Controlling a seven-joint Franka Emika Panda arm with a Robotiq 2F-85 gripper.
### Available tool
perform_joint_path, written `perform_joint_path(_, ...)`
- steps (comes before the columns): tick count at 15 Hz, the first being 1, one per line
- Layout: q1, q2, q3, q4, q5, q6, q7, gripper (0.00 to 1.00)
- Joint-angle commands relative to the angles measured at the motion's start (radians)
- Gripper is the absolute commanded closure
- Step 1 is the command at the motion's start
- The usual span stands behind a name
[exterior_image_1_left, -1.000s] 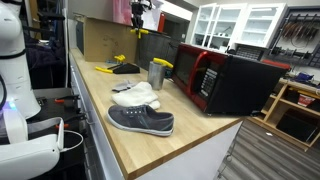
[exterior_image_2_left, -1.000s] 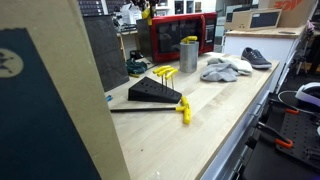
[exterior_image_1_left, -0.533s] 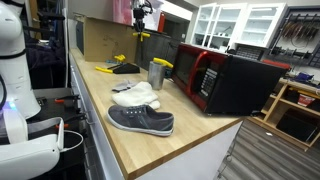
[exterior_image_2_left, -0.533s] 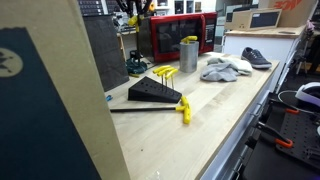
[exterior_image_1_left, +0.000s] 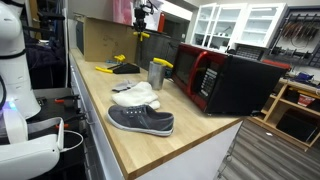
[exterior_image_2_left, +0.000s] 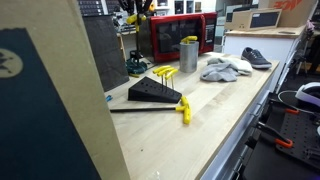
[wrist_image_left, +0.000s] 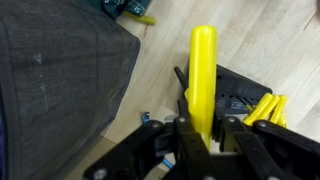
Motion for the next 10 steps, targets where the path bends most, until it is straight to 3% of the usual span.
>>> perform_joint_path(1,-0.003,-0.005,0.004,0.008,0.056,-0.015,0.022,0.94)
perform_joint_path(10,0.001,-0.004,0.006,0.005,0.11,-0.058,0.079,0.94)
